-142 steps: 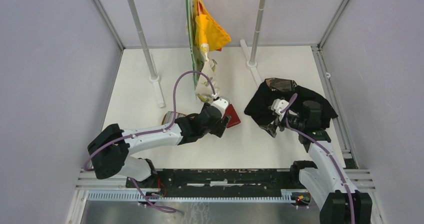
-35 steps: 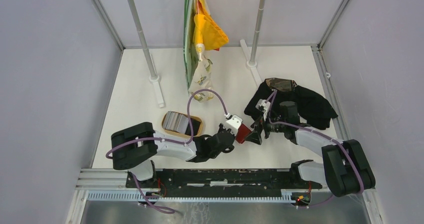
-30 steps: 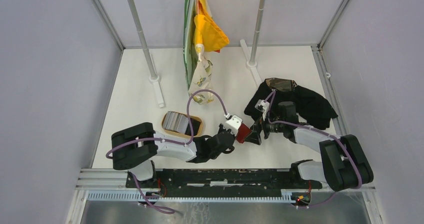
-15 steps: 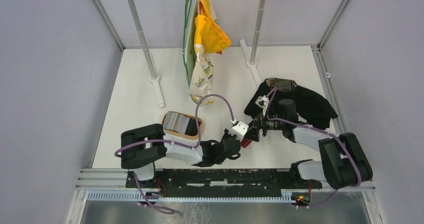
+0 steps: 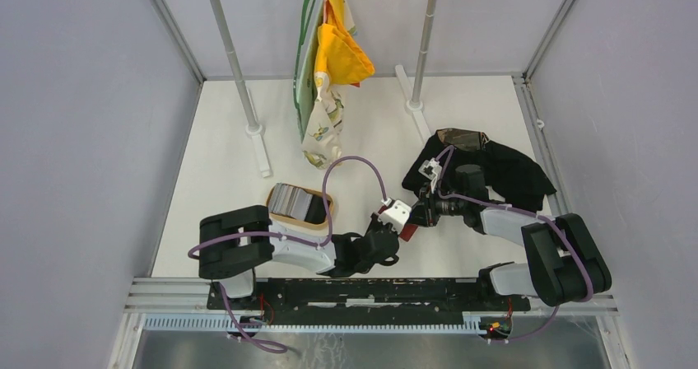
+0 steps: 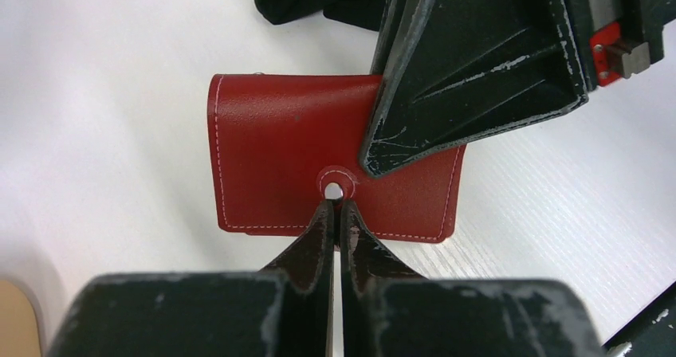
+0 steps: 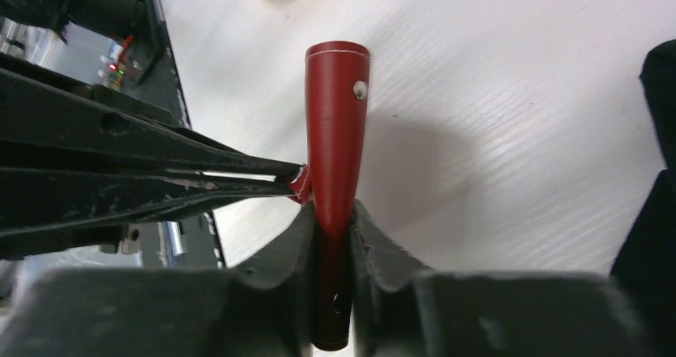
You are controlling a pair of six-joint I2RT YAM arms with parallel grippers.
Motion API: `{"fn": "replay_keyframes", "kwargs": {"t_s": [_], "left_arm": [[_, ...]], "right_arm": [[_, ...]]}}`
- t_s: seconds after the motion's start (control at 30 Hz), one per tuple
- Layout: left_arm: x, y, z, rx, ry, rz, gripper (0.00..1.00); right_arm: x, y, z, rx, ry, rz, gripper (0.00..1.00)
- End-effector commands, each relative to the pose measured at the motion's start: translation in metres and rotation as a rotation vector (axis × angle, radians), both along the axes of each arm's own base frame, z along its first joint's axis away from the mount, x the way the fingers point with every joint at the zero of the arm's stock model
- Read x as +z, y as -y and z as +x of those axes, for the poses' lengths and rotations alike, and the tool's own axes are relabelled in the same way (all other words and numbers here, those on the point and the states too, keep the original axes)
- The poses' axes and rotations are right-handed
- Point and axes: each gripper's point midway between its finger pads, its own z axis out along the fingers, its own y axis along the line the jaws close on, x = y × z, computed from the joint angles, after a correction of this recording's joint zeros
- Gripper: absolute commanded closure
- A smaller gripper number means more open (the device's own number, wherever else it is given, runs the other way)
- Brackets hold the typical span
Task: Put the credit cards into the card holder
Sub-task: Open the card holder at the center of the board.
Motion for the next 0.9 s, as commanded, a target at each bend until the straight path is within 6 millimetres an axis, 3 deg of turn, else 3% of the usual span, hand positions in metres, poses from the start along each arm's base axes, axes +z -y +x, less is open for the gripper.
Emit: {"fn": "replay_keyframes", "kwargs": {"t_s": [0.0,0.1,0.37,0.57,0.73,0.87], "left_arm": [[0.034,0.002,0.011,0.072,0.064,-0.110,0.98],[0.040,-0.004,0.009,0.080,0.060,-0.169,0.98],[0.061,-0.013,0.002,0.060,0.042,-0.317,0.98],[0.063,-0.018,-0.008,0.025,-0.006,-0.370,0.96],[0.057,-0.027,-0.023,-0.020,-0.083,-0.422,0.53],[0.053,-0.041,-0.031,-0.025,-0.125,-0.455,0.37]], "right_arm": [[0.020,-0.007,0.012,0.021,0.085,0.035,0.91],[0.022,-0.006,0.016,0.014,0.110,0.024,1.00],[0.027,-0.007,0.014,0.030,0.125,0.040,1.00],[0.040,-0.008,0.015,0.062,0.185,0.069,0.99],[0.051,-0.008,0.012,0.103,0.236,0.095,0.97],[0.057,-0.007,0.012,0.140,0.302,0.090,0.95]]}}
